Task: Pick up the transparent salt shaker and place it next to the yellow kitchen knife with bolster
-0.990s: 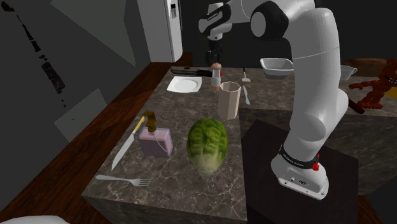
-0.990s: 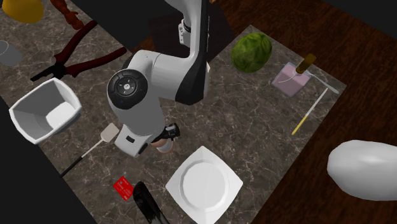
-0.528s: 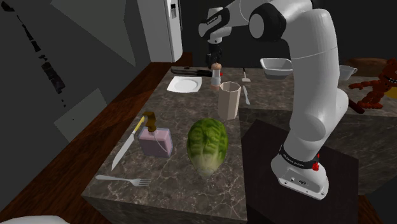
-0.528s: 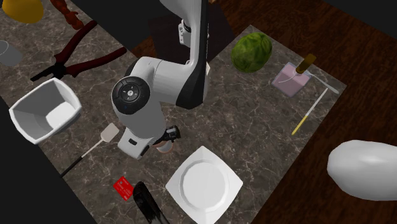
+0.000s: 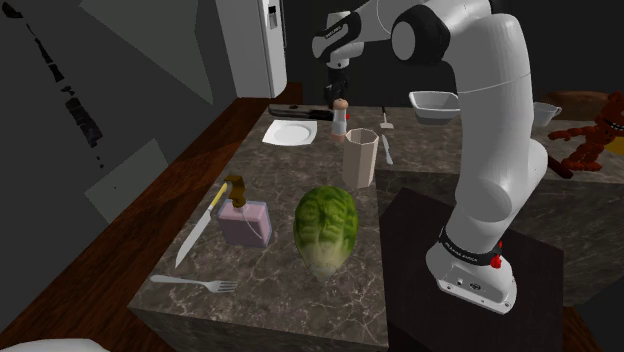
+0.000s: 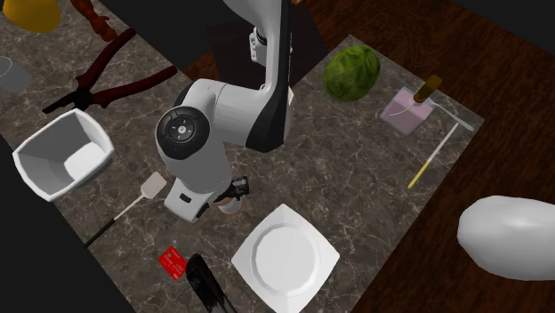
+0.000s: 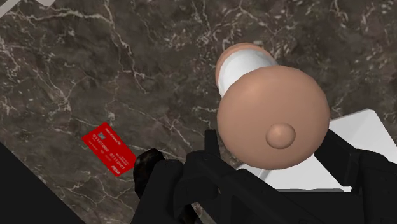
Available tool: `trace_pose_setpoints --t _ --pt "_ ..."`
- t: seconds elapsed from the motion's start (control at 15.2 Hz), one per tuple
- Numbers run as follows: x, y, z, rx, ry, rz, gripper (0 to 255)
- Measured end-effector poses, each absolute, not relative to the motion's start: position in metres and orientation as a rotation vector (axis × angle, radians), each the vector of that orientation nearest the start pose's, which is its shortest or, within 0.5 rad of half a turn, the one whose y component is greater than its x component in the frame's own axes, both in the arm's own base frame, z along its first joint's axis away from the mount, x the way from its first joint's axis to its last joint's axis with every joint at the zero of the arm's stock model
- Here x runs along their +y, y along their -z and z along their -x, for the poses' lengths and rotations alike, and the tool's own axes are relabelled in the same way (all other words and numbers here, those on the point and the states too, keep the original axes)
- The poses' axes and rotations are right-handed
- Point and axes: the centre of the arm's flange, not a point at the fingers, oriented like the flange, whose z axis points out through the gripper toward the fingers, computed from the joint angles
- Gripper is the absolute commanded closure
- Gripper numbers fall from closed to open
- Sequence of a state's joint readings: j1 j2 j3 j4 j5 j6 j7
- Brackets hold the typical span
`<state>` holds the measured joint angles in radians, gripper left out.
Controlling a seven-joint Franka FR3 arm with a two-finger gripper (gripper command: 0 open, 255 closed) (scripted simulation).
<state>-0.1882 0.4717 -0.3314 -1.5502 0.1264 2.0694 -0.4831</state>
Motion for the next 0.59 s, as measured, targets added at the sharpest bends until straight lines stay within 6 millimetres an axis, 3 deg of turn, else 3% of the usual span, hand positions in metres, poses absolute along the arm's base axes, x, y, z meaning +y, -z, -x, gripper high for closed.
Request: trace_pose_setpoints --t 0.33,0.59 --pt "-0.308 -0.395 -0.618 0.086 0.079 3.205 255" --pt "-0.308 -0.410 -0.618 0.086 0.076 3.204 255"
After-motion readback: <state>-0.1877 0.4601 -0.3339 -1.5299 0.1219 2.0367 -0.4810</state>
